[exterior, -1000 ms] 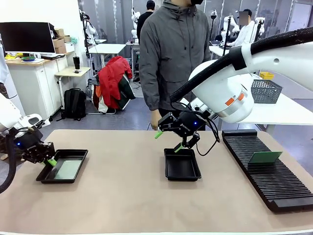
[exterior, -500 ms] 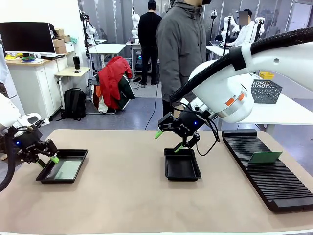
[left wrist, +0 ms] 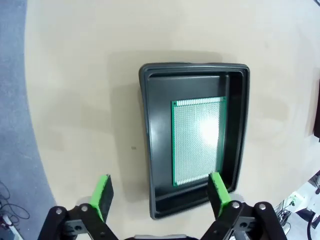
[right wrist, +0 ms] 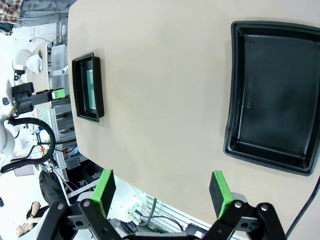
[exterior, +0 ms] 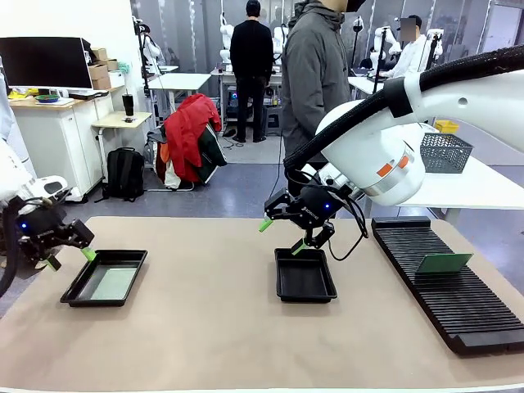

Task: Inspect and transfer BCBs to ESD trays.
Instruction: Pick up the ESD tray and place it on the left side of the table.

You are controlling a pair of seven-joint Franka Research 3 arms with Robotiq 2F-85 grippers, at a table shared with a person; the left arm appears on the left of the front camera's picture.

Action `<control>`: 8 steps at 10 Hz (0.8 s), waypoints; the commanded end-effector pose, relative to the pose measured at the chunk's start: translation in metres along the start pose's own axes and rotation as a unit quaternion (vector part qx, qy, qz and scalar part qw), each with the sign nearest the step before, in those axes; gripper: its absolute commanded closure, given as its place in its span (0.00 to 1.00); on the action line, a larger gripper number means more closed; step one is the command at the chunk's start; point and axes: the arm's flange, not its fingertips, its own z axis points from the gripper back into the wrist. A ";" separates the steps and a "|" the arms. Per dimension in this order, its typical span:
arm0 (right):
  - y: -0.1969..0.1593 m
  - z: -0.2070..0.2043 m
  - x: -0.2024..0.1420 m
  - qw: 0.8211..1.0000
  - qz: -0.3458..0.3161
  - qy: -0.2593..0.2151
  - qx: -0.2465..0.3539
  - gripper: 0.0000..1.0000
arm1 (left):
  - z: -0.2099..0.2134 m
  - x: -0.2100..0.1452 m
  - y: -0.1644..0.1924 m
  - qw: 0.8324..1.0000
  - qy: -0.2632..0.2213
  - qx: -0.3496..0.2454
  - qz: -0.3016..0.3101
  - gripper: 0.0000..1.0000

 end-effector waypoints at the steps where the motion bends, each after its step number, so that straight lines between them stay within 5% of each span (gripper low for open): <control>1: 0.001 -0.001 0.002 1.000 -0.003 0.000 -0.007 0.00 | 0.027 -0.013 -0.028 0.999 0.014 0.036 0.003 0.00; 8: 0.001 -0.001 0.002 1.000 -0.003 0.000 -0.007 0.00 | 0.088 -0.028 -0.078 0.994 0.022 0.109 -0.002 0.00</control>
